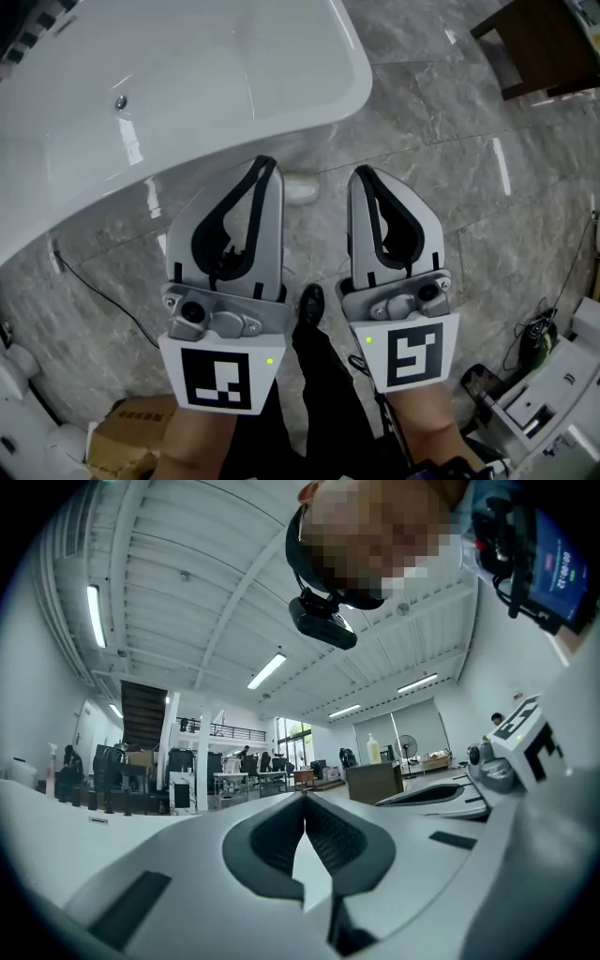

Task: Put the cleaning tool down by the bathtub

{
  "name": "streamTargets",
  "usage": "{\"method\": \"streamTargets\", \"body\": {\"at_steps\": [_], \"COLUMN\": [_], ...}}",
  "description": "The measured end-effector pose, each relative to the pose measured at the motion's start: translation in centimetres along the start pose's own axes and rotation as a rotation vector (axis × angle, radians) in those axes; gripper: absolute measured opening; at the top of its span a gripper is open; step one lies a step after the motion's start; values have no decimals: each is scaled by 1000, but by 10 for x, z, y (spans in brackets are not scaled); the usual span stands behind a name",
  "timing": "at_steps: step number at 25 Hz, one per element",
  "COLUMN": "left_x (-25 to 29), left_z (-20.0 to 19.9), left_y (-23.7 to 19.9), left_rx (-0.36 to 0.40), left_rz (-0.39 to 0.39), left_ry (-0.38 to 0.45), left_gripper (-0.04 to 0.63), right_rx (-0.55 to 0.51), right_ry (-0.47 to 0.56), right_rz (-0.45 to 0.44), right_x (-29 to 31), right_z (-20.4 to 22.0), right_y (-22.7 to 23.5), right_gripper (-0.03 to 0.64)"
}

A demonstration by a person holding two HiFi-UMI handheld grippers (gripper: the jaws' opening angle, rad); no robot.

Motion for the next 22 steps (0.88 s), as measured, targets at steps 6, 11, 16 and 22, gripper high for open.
{"method": "streamTargets", "body": {"at_steps": [6, 11, 16, 22], "left_x": [5, 11, 13, 17], "left_z": [7, 9, 10, 13], "left_y": [6, 9, 12, 15], "left_rx": [3, 2, 5, 6], "left_rz": [21, 30, 43, 52], "left_ry": [-7, -3, -4, -4], "left_gripper": [17, 17, 17, 17], "right_rx": [12, 14, 16, 20], "right_ry": [4, 11, 13, 10], "right_rz": [21, 22, 31, 40], "right_x": [1, 1, -1, -1], "right_z": [6, 8, 10, 14], "right_y": [4, 8, 11, 14], "right_gripper": [12, 12, 12, 12]}}
Point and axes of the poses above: the fingertips, and each gripper's own axes: x forward along the fingers, y to its right, z out of its underside, the point moved 7 cm from there along -x, backward along the fingers, and after that the axes turned 7 degrees about x, right-handed, at the moved point
